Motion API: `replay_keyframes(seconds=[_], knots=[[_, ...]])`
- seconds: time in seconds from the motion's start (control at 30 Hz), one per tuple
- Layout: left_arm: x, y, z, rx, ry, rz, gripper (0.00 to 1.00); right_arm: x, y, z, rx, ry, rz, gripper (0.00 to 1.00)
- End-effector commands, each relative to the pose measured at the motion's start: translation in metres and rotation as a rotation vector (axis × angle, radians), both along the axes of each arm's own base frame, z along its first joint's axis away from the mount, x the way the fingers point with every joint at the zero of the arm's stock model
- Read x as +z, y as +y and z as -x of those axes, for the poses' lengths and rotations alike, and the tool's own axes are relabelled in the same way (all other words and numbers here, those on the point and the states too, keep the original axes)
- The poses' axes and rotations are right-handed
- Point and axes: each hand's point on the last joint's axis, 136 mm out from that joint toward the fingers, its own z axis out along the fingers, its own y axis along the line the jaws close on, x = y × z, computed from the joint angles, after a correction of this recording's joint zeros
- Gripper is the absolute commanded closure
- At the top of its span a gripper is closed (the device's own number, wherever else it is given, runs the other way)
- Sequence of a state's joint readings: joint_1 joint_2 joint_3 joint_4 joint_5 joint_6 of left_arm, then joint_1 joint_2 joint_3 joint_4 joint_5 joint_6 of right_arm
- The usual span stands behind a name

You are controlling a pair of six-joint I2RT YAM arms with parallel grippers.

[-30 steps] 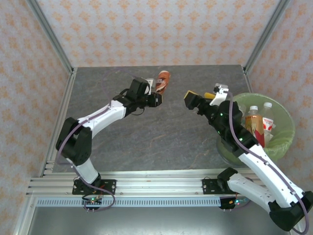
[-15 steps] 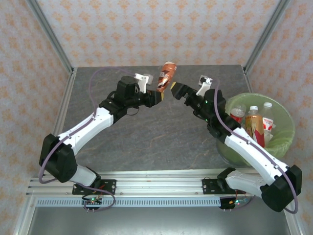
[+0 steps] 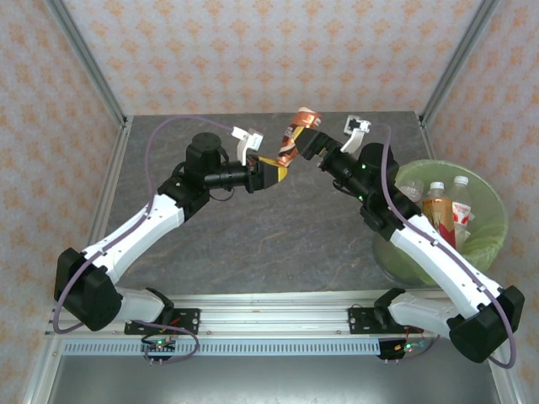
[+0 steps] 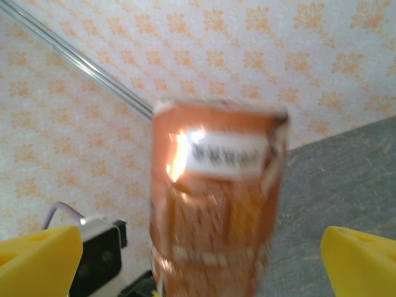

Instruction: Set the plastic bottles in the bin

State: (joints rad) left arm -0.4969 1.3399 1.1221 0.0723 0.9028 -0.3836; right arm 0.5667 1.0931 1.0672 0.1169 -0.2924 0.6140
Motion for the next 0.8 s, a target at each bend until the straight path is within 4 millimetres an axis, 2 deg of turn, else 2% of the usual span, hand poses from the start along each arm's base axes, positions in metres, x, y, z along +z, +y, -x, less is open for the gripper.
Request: replay_keyframes(seconds=[0.0,0.17,0.37,0.47,0.73,0.77], knots=[[0.029,0.0,0.029,-0.124,-0.103,0.053,1.0,0.023,0.0,0.007,0.031,-0.051,0.008,0.01],[0.04,0.004,0.05,-0.167,-0.159,0.078,1.0,0.023,0.004,0.008,0.072,-0.014,0.002,0.01],[0.039,0.002,0.063,-0.201,-0.164,0.067,1.0,0.032,0.025,0.021,0.224,-0.042,0.003,0.03],[0.037,0.003,0.063,-0.198,-0.165,0.057,1.0,0.033,0.028,0.017,0.227,-0.044,0.002,0.08],[0.031,0.002,0.057,-0.173,-0.156,0.039,1.0,0.043,0.033,0.012,0.233,-0.086,-0.022,0.31],[0.031,0.002,0.056,-0.173,-0.156,0.038,1.0,0.039,0.035,0.009,0.237,-0.08,-0.017,0.34]])
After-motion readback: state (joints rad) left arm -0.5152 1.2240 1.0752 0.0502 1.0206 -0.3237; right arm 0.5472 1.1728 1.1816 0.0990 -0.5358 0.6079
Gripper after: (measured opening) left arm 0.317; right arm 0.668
